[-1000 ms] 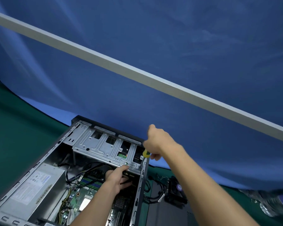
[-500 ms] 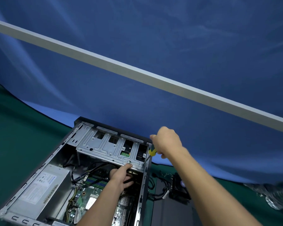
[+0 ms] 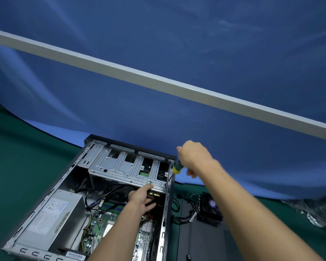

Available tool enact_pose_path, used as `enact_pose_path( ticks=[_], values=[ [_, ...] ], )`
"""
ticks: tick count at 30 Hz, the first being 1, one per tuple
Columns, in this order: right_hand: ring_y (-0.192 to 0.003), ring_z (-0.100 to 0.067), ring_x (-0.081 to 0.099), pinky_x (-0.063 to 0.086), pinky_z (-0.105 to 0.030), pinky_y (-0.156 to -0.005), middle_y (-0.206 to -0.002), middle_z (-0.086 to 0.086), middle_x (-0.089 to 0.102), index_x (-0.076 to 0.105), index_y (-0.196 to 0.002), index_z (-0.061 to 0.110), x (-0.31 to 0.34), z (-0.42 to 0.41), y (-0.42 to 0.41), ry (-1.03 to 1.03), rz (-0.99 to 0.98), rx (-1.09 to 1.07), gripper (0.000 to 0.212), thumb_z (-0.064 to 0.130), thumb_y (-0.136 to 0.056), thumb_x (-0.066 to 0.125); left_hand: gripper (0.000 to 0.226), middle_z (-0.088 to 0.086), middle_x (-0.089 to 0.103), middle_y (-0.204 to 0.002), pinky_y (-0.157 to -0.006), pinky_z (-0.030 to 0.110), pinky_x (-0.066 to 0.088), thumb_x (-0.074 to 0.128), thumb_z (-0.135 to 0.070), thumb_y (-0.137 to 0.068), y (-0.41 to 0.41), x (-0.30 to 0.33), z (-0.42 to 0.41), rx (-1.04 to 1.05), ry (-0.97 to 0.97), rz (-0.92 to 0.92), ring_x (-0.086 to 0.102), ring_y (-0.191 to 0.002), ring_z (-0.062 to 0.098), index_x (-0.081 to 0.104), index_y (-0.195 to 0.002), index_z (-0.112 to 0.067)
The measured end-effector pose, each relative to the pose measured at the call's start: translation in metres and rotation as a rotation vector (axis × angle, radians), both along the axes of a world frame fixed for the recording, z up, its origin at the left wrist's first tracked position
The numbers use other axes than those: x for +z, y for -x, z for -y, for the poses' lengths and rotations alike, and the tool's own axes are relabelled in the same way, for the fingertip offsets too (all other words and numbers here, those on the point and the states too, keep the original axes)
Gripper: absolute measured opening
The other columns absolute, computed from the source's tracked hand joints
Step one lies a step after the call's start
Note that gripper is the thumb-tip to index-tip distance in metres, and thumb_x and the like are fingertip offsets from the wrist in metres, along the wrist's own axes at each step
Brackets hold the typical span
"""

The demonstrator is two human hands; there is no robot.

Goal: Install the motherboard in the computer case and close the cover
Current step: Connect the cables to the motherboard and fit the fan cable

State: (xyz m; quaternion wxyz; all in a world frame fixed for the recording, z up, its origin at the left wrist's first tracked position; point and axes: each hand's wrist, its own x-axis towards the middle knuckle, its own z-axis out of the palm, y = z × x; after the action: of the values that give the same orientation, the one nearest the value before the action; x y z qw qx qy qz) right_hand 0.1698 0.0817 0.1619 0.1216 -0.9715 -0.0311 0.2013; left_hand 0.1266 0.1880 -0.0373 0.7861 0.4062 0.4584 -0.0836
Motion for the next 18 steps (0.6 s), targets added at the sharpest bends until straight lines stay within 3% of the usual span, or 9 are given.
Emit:
enact_pose_path(
  ticks=[2,4,5,7,9,11,13,16,18],
  values=[
    [-0.075,-0.032,0.062,0.049,-0.03,-0.063,-0.088,-0.01,0.061,0.042,-0.11,0.006,-0.001,0.002,0.001,0.004,0.08,0.003,0.02,0.022,-0.101,0.034,0.06,0.019,0.048,-0.124,-0.063,0.042,0.054,0.073,-0.009,-0.079,0.001,0.002,0.0,-0.004,-0.004,0.006,0.051,-0.108,0.031,0.04,-0.128,-0.001],
    [-0.064,-0.029,0.06,0.05,-0.032,-0.06,-0.091,-0.012,0.062,0.031,-0.127,0.008,0.002,0.0,0.003,-0.041,-0.017,-0.003,0.031,0.024,-0.1,0.035,0.058,0.02,0.048,-0.126,-0.066,0.043,0.054,0.073,-0.009,-0.079,0.0,0.002,-0.001,0.001,-0.001,0.003,0.052,-0.106,0.031,0.041,-0.127,0.0],
    [-0.059,-0.027,0.058,0.047,-0.031,-0.054,-0.089,-0.013,0.062,0.033,-0.125,0.006,0.002,-0.001,0.004,-0.022,-0.033,0.016,0.029,0.018,-0.098,0.036,0.058,0.02,0.048,-0.126,-0.067,0.044,0.054,0.073,-0.009,-0.079,0.0,0.003,0.0,0.006,-0.003,-0.001,0.052,-0.106,0.031,0.041,-0.127,0.0],
    [-0.065,-0.029,0.061,0.039,-0.026,-0.049,-0.09,-0.013,0.064,0.048,-0.098,0.002,-0.001,-0.003,0.004,0.037,0.03,0.027,0.013,0.007,-0.092,0.037,0.059,0.019,0.05,-0.123,-0.068,0.044,0.054,0.074,-0.01,-0.079,0.001,0.003,0.001,0.007,-0.017,-0.003,0.054,-0.107,0.031,0.041,-0.128,0.0],
    [-0.084,-0.032,0.063,0.042,-0.029,-0.055,-0.098,-0.012,0.061,0.044,-0.104,0.004,-0.003,-0.006,0.003,0.034,0.069,0.035,0.016,0.016,-0.093,0.041,0.056,0.018,0.054,-0.111,-0.067,0.044,0.054,0.073,-0.01,-0.08,0.001,0.005,0.004,0.019,-0.024,-0.006,0.056,-0.1,0.03,0.041,-0.124,0.0],
    [-0.082,-0.031,0.06,0.048,-0.034,-0.066,-0.102,-0.013,0.06,0.028,-0.119,0.011,-0.004,-0.013,0.004,-0.059,-0.007,0.046,0.032,0.023,-0.093,0.043,0.048,0.015,0.055,-0.095,-0.063,0.042,0.054,0.073,-0.011,-0.08,0.001,0.006,0.005,0.049,-0.025,-0.019,0.057,-0.088,0.027,0.041,-0.115,-0.003],
    [-0.083,-0.031,0.062,0.048,-0.034,-0.066,-0.103,-0.015,0.061,0.029,-0.12,0.008,-0.007,-0.018,0.007,-0.065,0.029,0.044,0.031,0.014,-0.093,0.042,0.044,0.013,0.051,-0.084,-0.063,0.042,0.053,0.073,-0.011,-0.081,0.0,0.006,0.006,0.074,-0.03,-0.026,0.056,-0.084,0.026,0.039,-0.108,-0.007],
    [-0.099,-0.032,0.06,0.039,-0.033,-0.064,-0.112,-0.014,0.061,0.038,-0.118,0.004,-0.016,-0.021,0.006,0.04,0.197,0.021,0.024,0.014,-0.096,0.041,0.043,0.014,0.052,-0.085,-0.067,0.044,0.054,0.073,-0.011,-0.081,0.0,0.007,0.007,0.074,-0.028,-0.021,0.057,-0.086,0.028,0.038,-0.105,-0.008],
    [-0.095,-0.032,0.061,0.043,-0.033,-0.067,-0.111,-0.016,0.059,0.032,-0.121,0.008,-0.013,-0.023,0.005,-0.063,0.085,0.026,0.031,0.022,-0.095,0.041,0.044,0.015,0.053,-0.088,-0.07,0.045,0.055,0.074,-0.012,-0.08,0.0,0.007,0.006,0.077,-0.039,-0.027,0.058,-0.085,0.027,0.039,-0.105,-0.007]
  ],
)
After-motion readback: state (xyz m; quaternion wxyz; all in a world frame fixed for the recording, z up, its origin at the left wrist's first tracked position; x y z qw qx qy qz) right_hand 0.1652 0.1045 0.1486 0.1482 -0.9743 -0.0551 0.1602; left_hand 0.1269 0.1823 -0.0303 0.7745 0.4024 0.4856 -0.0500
